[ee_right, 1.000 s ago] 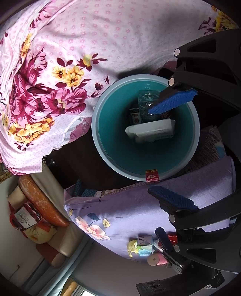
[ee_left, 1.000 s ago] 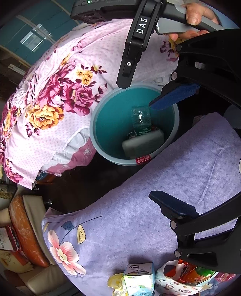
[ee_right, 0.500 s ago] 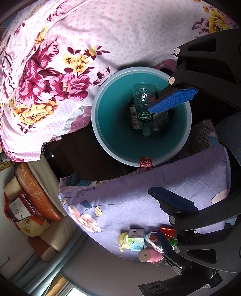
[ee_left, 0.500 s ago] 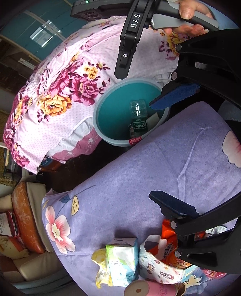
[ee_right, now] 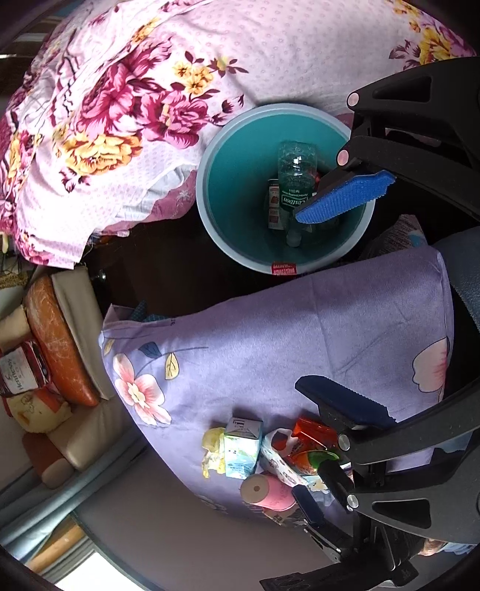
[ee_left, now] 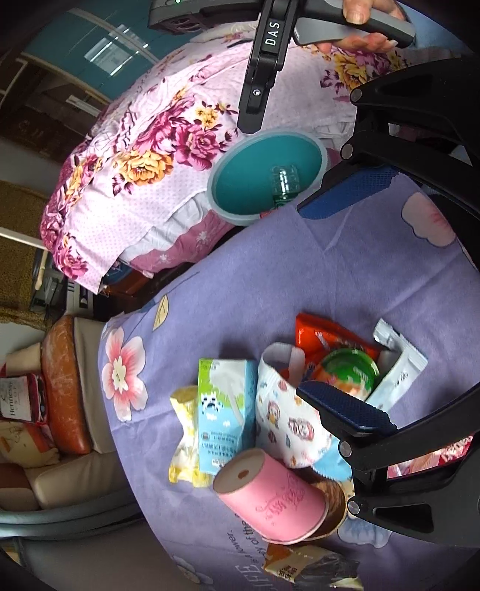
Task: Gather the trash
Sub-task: 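Move both open tools back from the bin to the trash pile, then grasp the pink paper cup with the left tool while the right tool grasps the brown coconut shell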
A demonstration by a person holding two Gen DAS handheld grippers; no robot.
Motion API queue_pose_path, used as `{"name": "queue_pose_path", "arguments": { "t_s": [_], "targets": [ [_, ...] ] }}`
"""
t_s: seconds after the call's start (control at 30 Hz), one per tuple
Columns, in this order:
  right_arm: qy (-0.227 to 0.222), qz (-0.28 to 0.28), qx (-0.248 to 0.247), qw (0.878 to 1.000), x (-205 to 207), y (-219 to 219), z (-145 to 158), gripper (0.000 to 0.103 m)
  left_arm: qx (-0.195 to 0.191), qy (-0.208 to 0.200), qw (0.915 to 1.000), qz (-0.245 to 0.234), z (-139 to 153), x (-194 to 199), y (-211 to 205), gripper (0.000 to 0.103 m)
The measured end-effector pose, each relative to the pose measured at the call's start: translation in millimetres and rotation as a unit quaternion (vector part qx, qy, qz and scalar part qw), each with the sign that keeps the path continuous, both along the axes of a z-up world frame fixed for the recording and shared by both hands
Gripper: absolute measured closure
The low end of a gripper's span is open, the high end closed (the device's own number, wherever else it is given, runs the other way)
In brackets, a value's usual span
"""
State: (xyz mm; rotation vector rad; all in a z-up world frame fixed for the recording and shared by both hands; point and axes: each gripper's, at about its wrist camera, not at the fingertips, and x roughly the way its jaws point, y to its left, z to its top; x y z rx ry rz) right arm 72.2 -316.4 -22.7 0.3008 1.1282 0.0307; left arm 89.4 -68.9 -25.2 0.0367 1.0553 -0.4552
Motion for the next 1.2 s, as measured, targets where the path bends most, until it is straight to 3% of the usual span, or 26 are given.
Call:
{"name": "queue_pose_path", "arguments": {
  "t_s": [0.23,0.53,0.73,0.93,1.17,1.2],
  "targets": [
    [-0.002,0.082,-0.053,0.995,15.7,63.3,3.1,0.022,0.021,-0.017,0.9994,0.022,2.1,-2.0,64.6,0.013],
    [0.003,0.177,-0.100,0.979,41.6,134.2,4.4,0.022,0.068,-0.028,0.9959,0.052,-2.7,18.2,131.9,0.013],
    [0.010,0.213,-0.114,0.970,59.2,160.1,2.2,0.022,0.111,-0.029,0.9926,0.038,-13.5,43.3,136.7,0.013],
    [0.024,0.237,-0.132,0.962,77.1,172.6,-4.3,0.022,0.159,-0.031,0.9867,-0.018,-29.5,61.3,114.2,0.013],
    [0.036,0.248,-0.141,0.958,92.5,175.5,-13.2,0.022,0.169,-0.036,0.9841,-0.040,-43.1,73.5,102.1,0.014],
    [0.037,0.248,-0.140,0.958,93.9,176.2,-14.4,0.022,0.165,-0.041,0.9846,-0.038,-42.4,72.7,102.4,0.022]
  ]
}}
